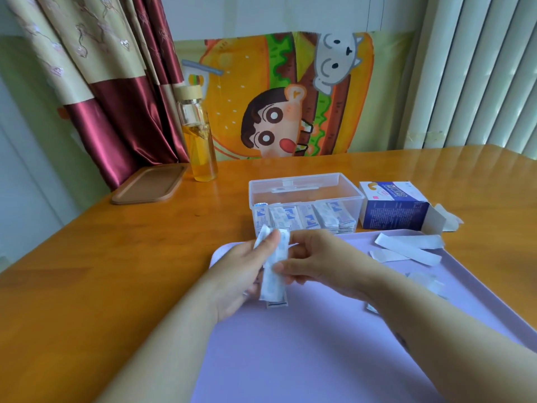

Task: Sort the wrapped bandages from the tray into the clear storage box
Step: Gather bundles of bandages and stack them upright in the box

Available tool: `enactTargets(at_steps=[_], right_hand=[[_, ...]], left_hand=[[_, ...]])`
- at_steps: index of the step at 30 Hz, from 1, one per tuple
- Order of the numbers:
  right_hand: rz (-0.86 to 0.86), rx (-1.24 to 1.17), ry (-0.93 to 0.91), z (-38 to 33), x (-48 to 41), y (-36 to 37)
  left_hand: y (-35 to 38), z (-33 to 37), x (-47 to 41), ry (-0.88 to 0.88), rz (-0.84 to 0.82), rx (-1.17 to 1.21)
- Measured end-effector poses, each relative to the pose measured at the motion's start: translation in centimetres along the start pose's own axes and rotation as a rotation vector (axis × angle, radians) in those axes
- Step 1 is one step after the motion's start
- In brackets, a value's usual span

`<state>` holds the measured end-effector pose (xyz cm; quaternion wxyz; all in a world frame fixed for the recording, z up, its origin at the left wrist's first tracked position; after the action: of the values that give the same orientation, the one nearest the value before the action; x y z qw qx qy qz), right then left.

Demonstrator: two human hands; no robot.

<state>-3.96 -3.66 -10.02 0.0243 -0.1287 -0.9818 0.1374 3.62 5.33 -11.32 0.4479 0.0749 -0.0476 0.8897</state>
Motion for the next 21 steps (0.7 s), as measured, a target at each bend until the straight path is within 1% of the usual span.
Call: enactTargets(at_steps=[2,4,5,7,8,9,10,12,14,18,21], right_hand=[[-0.042,-0.009,-0.022,-0.4,0.1,0.6],[-0.011,0.003,-0.011,-1.1,0.5,-0.1],[0.048,0.047,0.000,-1.4,0.8,-1.1],[0.179,0.245,0.029,-2.0,1.6,-3.7],[0.217,0.412,0.046,-2.3,2.2,-5.1],[0.215,0.590,0.075,-2.4,2.7,-6.1],[0.176,0.745,0.129,-2.0,3.2,-7.0],[0.029,0.970,0.270,-0.7,4.3,-7.8],[-0.120,1.134,0.308,0.2,4.8,-7.7],[-0.238,1.240,0.232,-0.6,5.6,-7.2],[-0.381,1.391,0.333,0.2,5.8,-6.9]], left_hand=[[0.8,-0.5,0.0,0.007,-0.056,0.007],[0.4,-0.8,-0.2,-0.018,0.000,0.029],[0.2,-0.9,-0.3,-0.033,0.033,0.032],[-0.1,-0.7,-0.3,-0.047,0.062,0.024],[0.0,-0.5,-0.3,-0.041,0.048,0.039],[0.1,-0.4,-0.3,-0.033,0.026,0.078],[0.3,-0.3,-0.2,-0.033,0.005,0.133],[0.5,-0.2,-0.1,-0.052,-0.027,0.230],[0.3,-0.3,-0.2,-0.060,-0.040,0.270],[0.5,-0.4,0.1,-0.061,-0.058,0.289],[0.7,-0.3,0.2,-0.060,-0.059,0.281]])
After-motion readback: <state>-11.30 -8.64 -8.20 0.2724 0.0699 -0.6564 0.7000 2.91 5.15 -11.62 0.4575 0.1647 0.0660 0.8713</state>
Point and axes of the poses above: each hand's wrist, its own x-axis away from the middle knuckle, its own y-axis out of the palm, z = x × y, the point moved 6 cm from there along -x, towards the middle knuckle
